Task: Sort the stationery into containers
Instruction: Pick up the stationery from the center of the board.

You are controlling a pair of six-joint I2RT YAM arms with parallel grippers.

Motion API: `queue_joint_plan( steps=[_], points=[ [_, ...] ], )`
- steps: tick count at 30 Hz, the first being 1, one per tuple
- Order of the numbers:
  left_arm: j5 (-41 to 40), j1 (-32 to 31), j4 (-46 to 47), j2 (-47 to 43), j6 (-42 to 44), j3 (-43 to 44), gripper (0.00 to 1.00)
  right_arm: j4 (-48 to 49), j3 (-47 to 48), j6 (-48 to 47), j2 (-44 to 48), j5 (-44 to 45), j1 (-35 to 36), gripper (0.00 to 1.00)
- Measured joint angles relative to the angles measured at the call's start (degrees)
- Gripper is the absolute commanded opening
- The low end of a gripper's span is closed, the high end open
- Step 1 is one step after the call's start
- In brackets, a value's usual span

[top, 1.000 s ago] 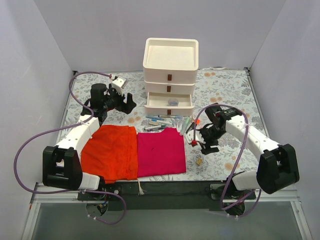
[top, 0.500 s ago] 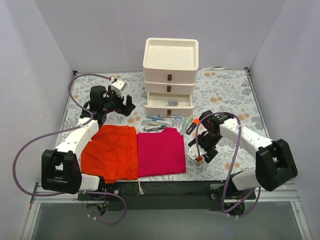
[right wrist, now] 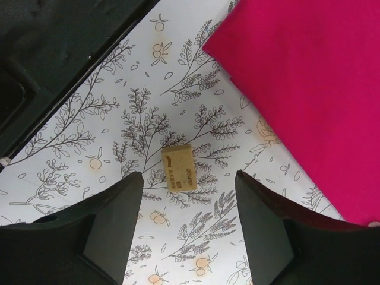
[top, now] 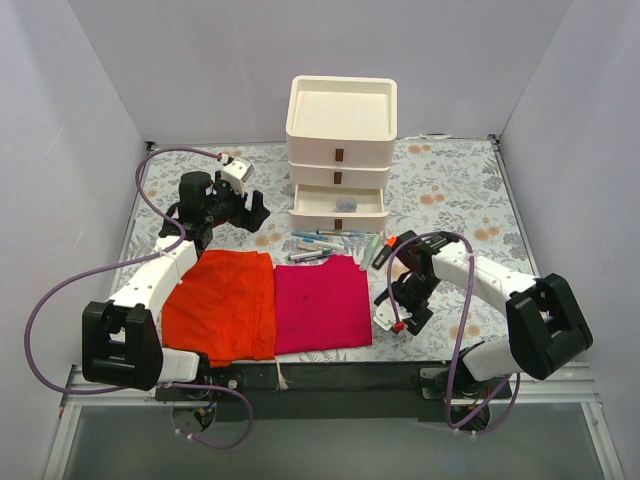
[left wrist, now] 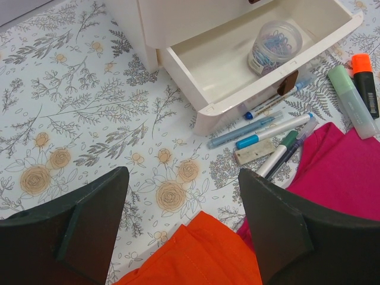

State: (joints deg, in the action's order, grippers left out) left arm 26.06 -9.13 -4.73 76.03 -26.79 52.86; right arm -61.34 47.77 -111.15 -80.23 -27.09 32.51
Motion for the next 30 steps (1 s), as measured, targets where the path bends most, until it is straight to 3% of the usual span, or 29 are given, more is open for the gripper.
queue_joint_plan(
  steps=[2,11,19,23,26,30],
  points=[
    [0.0,0.0,0.0,0.0,0.0,0.0,0.75,0.2,0.0,0.3,-0.7,-0.1,0.2,0.65],
    [-0.2,0.0,0.0,0.0,0.0,0.0,0.75,3.0,0.0,3.7,-4.7,0.4,1.3,0.61],
    [-0.3,0.0,-0.5,0.0,0.0,0.0,0.75,5.4,-2.2,5.4,-5.0,3.1,1.6,0.48],
    [-0.4,0.0,-0.6,0.0,0.0,0.0,0.75,6.8,-2.6,6.0,-4.9,3.1,1.6,0.28],
    [-0.4,0.0,-0.7,0.0,0.0,0.0,0.75,7.8,-2.5,7.7,-4.8,3.1,1.6,0.05],
    [-0.4,0.0,-0.3,0.2,0.0,0.0,0.75,7.6,0.1,12.0,-5.4,5.2,1.7,0.01]
  ],
)
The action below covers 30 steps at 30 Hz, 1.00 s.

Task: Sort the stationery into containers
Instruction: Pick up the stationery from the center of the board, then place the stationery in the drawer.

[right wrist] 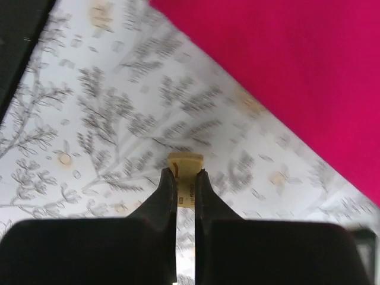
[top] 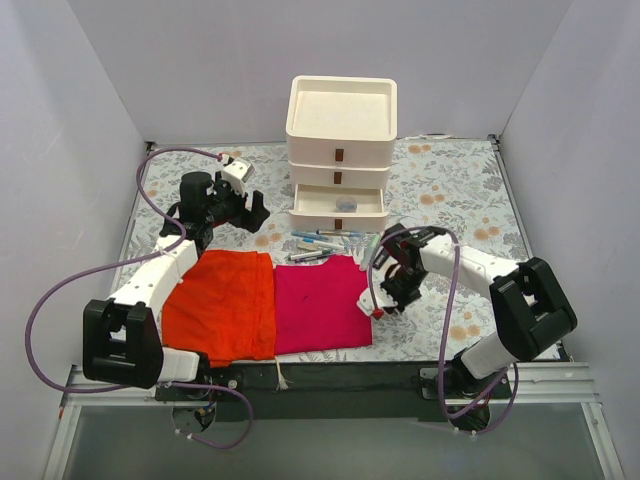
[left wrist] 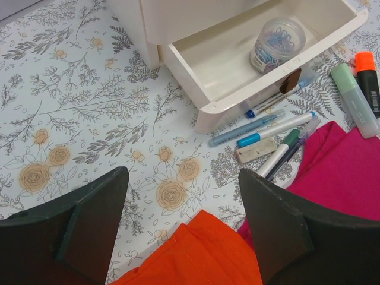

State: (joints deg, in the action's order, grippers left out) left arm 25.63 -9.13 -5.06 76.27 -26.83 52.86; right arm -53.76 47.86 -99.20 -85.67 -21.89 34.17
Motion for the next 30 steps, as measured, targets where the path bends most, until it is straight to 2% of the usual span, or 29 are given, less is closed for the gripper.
queue_joint_plan(
  steps=[3,7,11,15,20,30],
  points=[
    [0.0,0.0,0.6,0.6,0.0,0.0,0.75,-0.5,8.0,3.9,-2.4,1.2,-0.9,0.01],
    [-0.1,0.0,1.2,2.0,0.0,0.3,0.75,0.8,26.8,11.9,-10.1,0.3,-3.6,0.01],
    [-0.2,0.0,1.2,3.3,-0.2,1.2,0.75,3.1,48.3,21.7,-22.3,-0.7,-6.9,0.01],
    [-0.2,0.0,1.2,3.9,-0.5,2.8,0.76,5.5,60.5,28.7,-32.4,0.1,-8.9,0.01],
    [-0.4,0.0,1.1,3.9,-0.4,3.2,0.76,6.0,63.5,32.2,-38.6,1.8,-9.3,0.01],
    [-1.2,0.2,1.0,3.9,-0.5,3.2,0.76,6.3,63.5,36.1,-39.3,3.2,-10.7,0.01]
  ],
)
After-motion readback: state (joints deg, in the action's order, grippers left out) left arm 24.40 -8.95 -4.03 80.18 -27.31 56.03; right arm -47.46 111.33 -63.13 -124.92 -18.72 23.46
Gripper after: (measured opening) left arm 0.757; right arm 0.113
